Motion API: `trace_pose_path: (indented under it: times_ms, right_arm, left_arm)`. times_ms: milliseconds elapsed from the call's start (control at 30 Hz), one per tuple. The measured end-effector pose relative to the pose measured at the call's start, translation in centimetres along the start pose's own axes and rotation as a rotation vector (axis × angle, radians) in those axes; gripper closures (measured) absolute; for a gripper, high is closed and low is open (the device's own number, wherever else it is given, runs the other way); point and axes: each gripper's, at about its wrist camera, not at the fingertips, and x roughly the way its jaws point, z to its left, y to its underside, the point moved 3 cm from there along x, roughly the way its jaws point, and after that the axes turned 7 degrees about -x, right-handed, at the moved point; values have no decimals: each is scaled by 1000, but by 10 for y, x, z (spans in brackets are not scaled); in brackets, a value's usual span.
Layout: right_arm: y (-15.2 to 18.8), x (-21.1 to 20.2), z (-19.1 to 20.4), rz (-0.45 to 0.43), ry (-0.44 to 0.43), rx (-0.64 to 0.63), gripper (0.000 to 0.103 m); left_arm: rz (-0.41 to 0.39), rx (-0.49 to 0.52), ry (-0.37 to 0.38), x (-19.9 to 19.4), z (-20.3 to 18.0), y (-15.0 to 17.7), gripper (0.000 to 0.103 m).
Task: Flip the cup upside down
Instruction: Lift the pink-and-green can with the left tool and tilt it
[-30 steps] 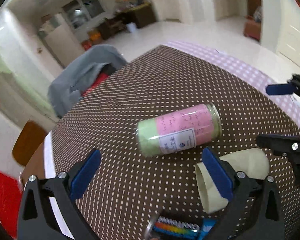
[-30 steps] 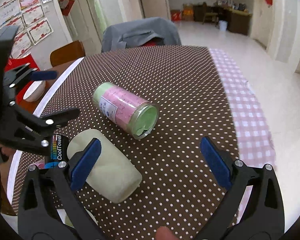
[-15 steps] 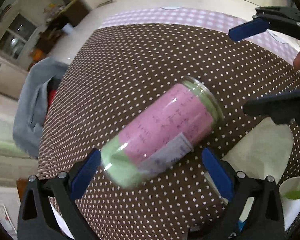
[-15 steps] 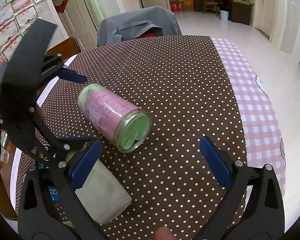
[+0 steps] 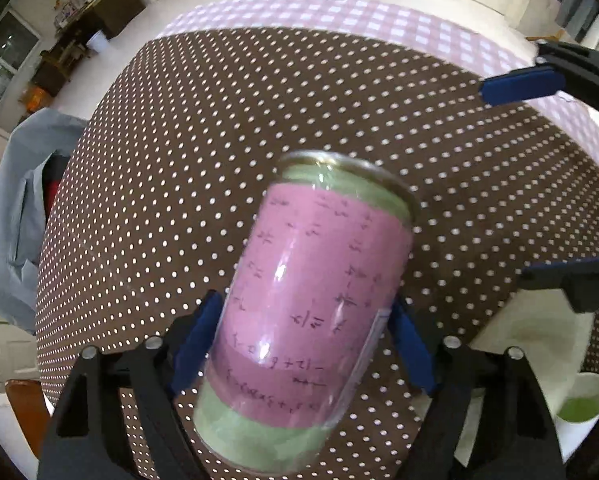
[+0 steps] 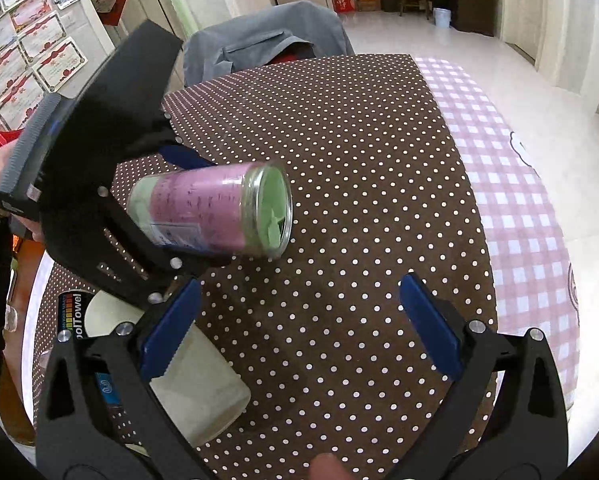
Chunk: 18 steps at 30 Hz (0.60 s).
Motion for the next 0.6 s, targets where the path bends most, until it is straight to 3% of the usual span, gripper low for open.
trace_pose_path:
  times_ms: [167, 400, 600]
  right_arm:
    - [2, 1, -2, -3, -5, 10, 6]
    - [6, -8, -2, -17, -5, 27, 6]
    - [9, -27, 2, -42, -9, 44, 6]
  left_arm:
    - [-27, -71, -13, 2, 14, 0, 27]
    - [-108, -196, -58, -28, 43, 24, 29]
    - [-154, -247, -79, -57, 44, 34, 29]
